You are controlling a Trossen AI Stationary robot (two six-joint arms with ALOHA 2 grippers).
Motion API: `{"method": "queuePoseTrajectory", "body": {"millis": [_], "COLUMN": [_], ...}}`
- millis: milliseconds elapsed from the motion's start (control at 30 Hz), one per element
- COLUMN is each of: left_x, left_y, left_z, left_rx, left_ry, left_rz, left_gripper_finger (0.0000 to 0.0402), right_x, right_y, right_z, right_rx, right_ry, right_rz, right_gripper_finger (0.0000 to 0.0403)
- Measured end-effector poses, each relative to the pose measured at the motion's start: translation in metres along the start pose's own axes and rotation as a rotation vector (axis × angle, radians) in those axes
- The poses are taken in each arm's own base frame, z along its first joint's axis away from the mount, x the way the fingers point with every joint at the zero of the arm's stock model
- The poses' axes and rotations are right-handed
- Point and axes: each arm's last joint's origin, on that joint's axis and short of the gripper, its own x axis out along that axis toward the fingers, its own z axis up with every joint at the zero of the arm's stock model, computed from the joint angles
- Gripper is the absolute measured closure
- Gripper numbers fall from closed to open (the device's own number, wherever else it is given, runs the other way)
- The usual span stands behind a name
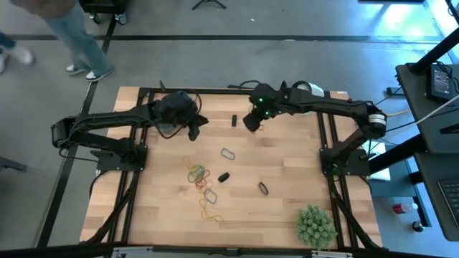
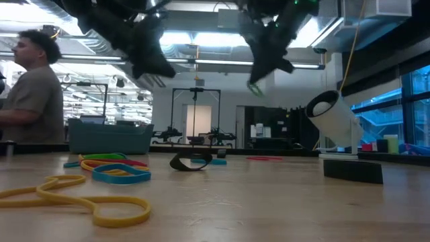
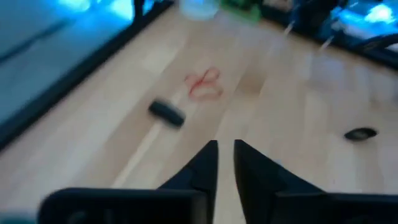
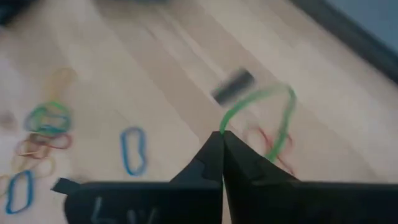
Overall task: Pick and place rubber bands into bin
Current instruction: Put the top green rubber band into the bin
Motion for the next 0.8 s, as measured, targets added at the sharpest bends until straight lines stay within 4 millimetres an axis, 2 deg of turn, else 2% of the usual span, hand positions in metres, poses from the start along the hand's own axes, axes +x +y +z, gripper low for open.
{"method": "queuePoseTrajectory", "body": {"millis": [267,400,567,800], "left_x": [-0.002,-0.004,-0.006,-0.008], "left_y": [-0.005,-0.007,-0.015,-0.020], "left_z": [0.021,0.027,0.034,0.039], "left_rx": [0.060,0.069,0.143,0.190], "left_ry": [-0.212,-0.275,-0.371,-0.437], "left_rz": [-0.075,-0.088,-0.113,-0.073], "left_gripper_finger": [0.0239,0.0199,0.0183,0.0191], "right_x": [-0.007,-0.013,-0.019,-0.021], "right_y": [0.033,0.046,0.054,0.056], "right_z": [0.015,0.023,0.029,0.031], "right_rx": [-0.225,-0.317,-0.396,-0.410], "right_ry": [-0.252,-0.359,-0.440,-0.463], "right_rz": [0.180,0.324,0.481,0.516], "right_gripper_finger": [0.0403,0.0403,0.0403,0.0403]}}
